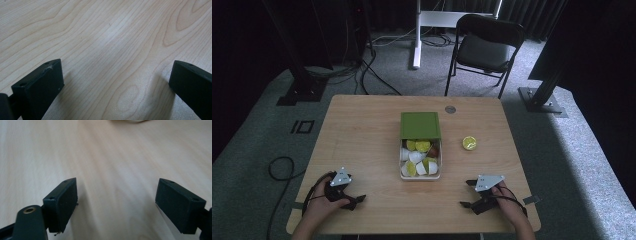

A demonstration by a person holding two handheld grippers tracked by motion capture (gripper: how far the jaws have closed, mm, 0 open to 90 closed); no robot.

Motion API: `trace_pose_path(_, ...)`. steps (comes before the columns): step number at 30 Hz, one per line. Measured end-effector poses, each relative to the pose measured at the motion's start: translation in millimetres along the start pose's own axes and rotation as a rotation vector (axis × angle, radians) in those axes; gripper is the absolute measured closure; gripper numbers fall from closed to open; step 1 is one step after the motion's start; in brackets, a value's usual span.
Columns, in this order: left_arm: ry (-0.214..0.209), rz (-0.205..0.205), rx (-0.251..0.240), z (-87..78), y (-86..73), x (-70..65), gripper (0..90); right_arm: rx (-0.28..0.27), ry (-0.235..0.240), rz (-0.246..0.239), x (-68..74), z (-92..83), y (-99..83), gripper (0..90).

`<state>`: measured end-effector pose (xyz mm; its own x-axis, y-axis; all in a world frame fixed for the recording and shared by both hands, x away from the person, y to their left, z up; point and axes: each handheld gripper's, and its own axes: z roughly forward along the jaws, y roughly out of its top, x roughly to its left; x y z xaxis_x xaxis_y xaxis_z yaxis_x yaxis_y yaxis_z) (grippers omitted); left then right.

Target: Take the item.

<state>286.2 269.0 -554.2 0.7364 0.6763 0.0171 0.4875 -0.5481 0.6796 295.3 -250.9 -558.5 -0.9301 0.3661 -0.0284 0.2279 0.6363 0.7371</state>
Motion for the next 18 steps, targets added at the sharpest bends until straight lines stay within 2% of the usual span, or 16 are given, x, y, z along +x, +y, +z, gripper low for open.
trace_pose_path(2,0.000,0.001,0.000,0.0,0.0,0.0,0.5,0.004,0.014,-0.016,1.0,0.2,0.2,15.0)
trace_pose_path(5,0.000,-0.001,0.000,0.0,0.0,-0.1,0.5,0.014,0.015,0.010,-0.1,0.5,-0.1,13.2)
trace_pose_path(18,0.000,0.002,0.002,-0.1,0.0,0.2,0.5,0.018,0.023,0.010,-0.7,1.0,0.1,12.5)
